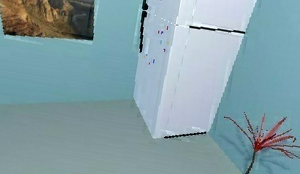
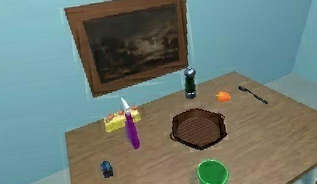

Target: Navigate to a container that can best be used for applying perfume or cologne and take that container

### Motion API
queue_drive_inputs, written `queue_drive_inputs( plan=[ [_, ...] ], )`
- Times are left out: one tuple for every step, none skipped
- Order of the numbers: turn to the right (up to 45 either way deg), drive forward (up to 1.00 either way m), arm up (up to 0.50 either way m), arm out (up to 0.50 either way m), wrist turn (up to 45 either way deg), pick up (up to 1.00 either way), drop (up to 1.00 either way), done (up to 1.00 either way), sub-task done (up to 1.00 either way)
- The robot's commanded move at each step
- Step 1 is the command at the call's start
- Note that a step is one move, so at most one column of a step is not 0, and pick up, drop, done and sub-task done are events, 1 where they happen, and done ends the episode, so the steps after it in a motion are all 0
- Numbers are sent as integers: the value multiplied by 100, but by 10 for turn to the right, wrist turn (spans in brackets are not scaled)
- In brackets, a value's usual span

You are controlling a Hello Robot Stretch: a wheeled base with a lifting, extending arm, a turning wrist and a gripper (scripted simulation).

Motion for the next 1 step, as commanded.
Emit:
queue_drive_inputs(
  plan=[
    [0, 0, 50, 0, 0, 0, 0, 0, 0]
  ],
)
